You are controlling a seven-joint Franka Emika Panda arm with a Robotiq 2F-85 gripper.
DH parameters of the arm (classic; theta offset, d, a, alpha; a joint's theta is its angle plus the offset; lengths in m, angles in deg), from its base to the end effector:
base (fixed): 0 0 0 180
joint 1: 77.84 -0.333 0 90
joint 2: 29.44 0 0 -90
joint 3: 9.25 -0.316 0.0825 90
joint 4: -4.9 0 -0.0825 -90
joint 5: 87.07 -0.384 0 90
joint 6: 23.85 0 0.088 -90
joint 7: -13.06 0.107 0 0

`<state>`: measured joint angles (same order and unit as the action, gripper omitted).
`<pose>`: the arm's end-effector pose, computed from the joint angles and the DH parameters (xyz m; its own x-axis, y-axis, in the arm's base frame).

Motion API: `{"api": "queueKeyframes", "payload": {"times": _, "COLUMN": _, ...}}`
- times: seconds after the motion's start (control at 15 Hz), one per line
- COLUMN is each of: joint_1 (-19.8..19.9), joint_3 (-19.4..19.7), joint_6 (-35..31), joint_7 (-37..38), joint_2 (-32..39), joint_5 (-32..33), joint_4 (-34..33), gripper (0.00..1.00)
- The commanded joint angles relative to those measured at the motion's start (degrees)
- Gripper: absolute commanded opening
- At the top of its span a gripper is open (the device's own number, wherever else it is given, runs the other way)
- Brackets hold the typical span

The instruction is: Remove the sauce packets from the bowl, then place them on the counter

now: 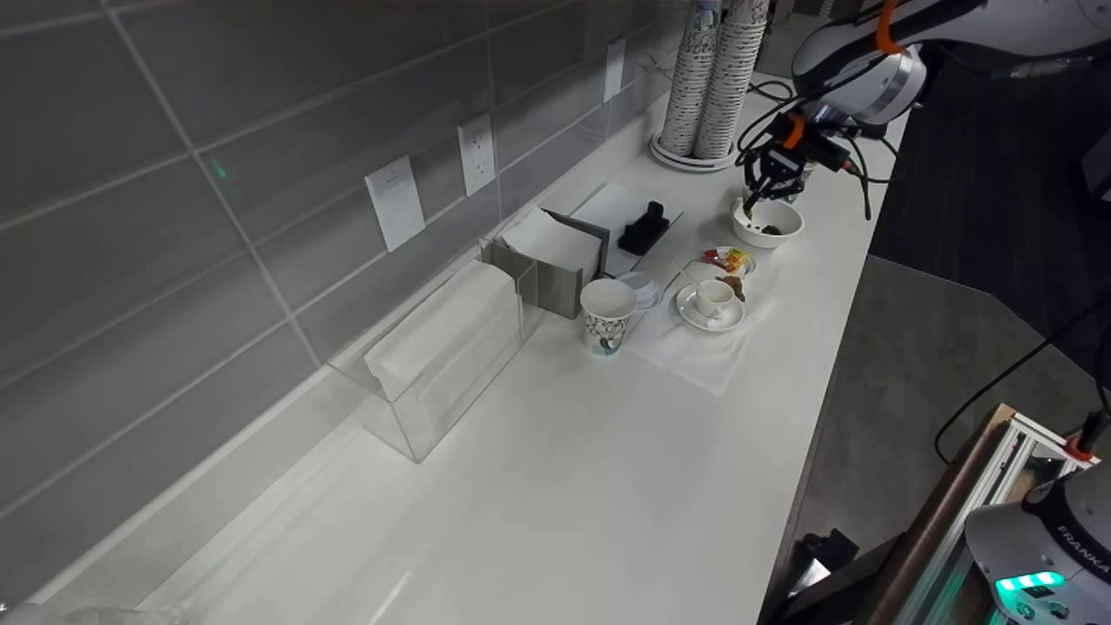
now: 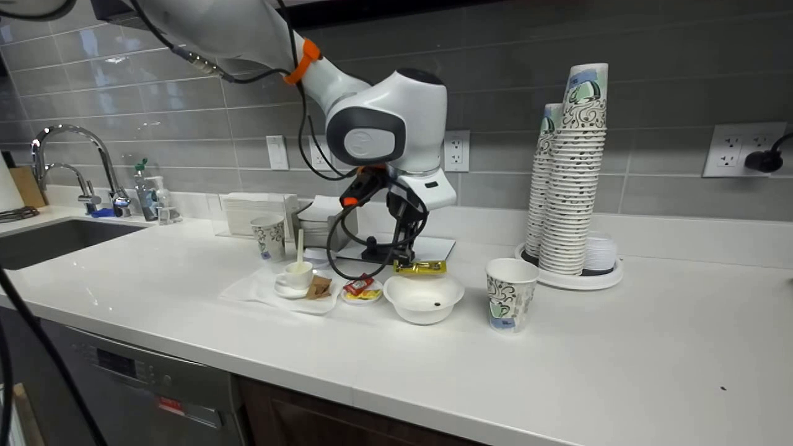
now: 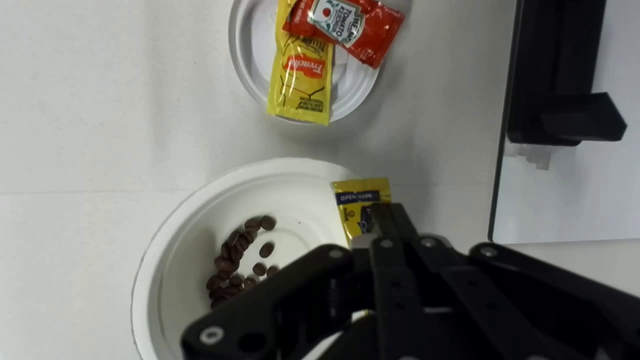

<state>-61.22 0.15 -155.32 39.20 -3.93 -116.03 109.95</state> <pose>0.5897 -0.2677 0.2949 0.3532 -0.9230 -0.1527 -0.9139 -0.3056 -0.2671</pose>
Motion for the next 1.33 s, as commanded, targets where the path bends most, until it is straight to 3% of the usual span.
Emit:
{"api": "queueKeyframes", "payload": {"times": 0.0, "joint_1": -0.62, "joint_3": -0.29, "joint_6": 1.37, "joint_7": -3.91, "joint_2": -5.27, "joint_5": -0.41, "joint_4": 4.33, "gripper": 0.00}}
{"api": "queueKeyframes", "payload": {"times": 0.67, "joint_1": -6.16, "joint_3": -2.63, "joint_6": 9.06, "joint_7": -9.70, "joint_2": -8.56, "joint_5": 2.39, "joint_4": 6.93, "gripper": 0.00}}
{"api": "queueKeyframes", "payload": {"times": 1.27, "joint_1": -9.50, "joint_3": -1.43, "joint_6": 6.66, "joint_7": -4.56, "joint_2": -6.07, "joint_5": 10.45, "joint_4": 7.73, "gripper": 0.00}}
